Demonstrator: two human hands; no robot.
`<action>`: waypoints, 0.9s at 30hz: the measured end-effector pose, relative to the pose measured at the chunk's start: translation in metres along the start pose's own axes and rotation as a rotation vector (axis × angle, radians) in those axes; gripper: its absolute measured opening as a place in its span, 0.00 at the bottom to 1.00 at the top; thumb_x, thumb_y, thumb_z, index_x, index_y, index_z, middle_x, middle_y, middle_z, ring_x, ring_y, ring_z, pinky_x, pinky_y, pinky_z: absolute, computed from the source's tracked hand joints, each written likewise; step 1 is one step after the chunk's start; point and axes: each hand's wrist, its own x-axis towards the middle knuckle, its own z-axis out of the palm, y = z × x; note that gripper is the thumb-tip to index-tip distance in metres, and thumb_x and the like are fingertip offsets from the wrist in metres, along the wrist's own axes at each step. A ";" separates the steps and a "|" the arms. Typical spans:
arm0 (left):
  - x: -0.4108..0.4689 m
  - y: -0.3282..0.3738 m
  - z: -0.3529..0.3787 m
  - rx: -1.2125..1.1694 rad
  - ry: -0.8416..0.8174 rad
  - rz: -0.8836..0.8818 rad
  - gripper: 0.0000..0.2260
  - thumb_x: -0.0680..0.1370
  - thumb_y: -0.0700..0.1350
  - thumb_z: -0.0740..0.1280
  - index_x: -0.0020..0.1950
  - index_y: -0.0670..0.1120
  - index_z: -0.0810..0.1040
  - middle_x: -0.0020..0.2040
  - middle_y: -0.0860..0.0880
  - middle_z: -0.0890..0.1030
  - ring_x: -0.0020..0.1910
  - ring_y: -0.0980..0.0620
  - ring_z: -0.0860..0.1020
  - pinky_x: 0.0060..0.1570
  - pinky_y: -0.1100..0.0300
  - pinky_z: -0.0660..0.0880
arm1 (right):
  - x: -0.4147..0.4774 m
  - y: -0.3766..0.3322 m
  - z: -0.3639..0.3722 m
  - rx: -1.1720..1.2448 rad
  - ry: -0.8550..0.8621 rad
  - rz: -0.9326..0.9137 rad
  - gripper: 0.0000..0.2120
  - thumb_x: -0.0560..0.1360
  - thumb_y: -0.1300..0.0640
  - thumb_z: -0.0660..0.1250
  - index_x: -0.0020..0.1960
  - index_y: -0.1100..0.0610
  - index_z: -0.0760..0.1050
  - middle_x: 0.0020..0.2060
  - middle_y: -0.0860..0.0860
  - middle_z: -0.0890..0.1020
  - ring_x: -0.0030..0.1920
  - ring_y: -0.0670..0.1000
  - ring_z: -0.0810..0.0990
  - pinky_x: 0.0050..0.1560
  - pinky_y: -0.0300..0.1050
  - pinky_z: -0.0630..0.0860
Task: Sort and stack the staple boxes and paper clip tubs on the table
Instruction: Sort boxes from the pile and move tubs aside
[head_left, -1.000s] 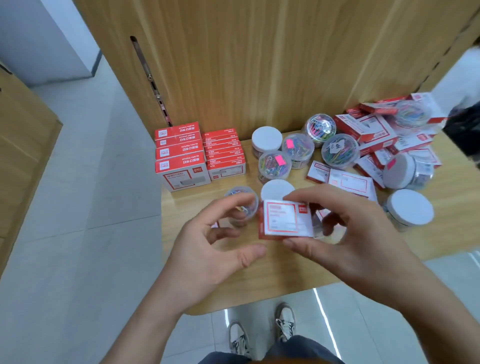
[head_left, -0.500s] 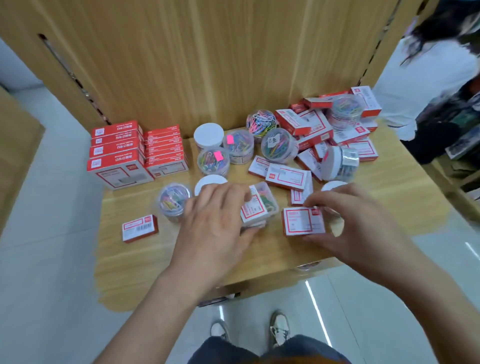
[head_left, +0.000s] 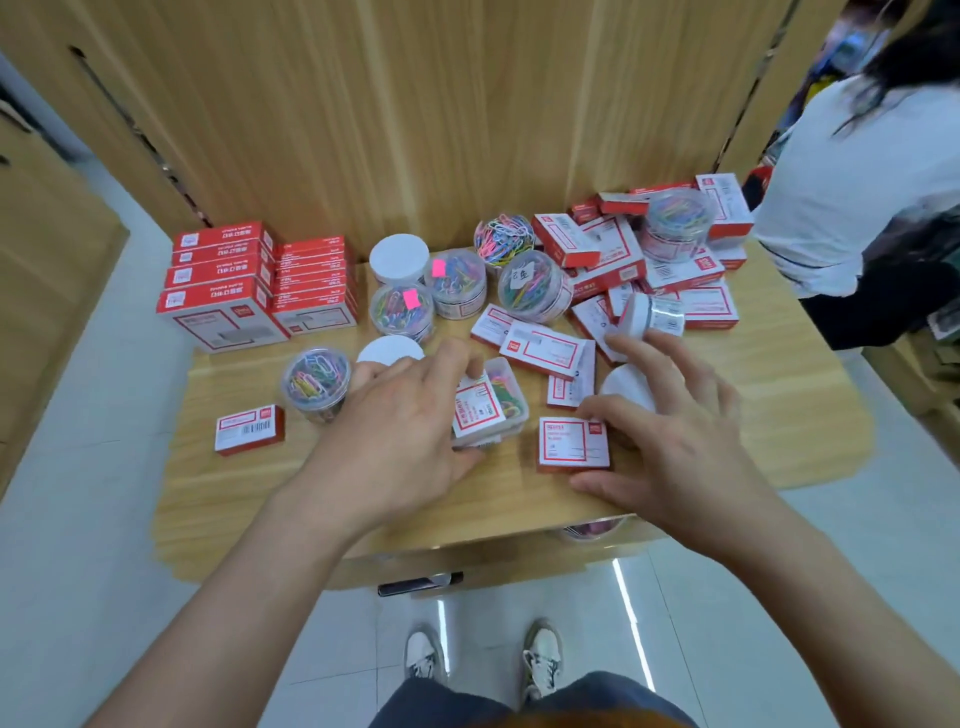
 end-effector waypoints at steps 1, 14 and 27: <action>0.001 0.002 -0.001 -0.003 -0.008 -0.002 0.25 0.71 0.54 0.72 0.56 0.56 0.57 0.46 0.57 0.68 0.51 0.47 0.74 0.49 0.55 0.60 | 0.001 0.002 -0.002 0.029 0.021 -0.007 0.24 0.62 0.31 0.68 0.53 0.42 0.77 0.72 0.49 0.65 0.73 0.56 0.57 0.61 0.60 0.62; 0.014 0.012 -0.004 -0.203 -0.139 -0.062 0.34 0.68 0.49 0.74 0.63 0.67 0.56 0.53 0.61 0.73 0.48 0.55 0.74 0.43 0.60 0.72 | 0.039 0.061 -0.027 0.677 0.085 0.262 0.26 0.67 0.58 0.76 0.61 0.44 0.71 0.53 0.41 0.76 0.51 0.43 0.79 0.51 0.45 0.79; 0.086 0.008 -0.048 -0.363 -0.064 0.095 0.09 0.73 0.48 0.73 0.53 0.53 0.83 0.38 0.63 0.81 0.38 0.66 0.77 0.40 0.73 0.70 | 0.022 0.084 -0.039 0.470 0.033 0.277 0.27 0.63 0.50 0.67 0.63 0.47 0.73 0.58 0.43 0.75 0.60 0.44 0.71 0.55 0.27 0.63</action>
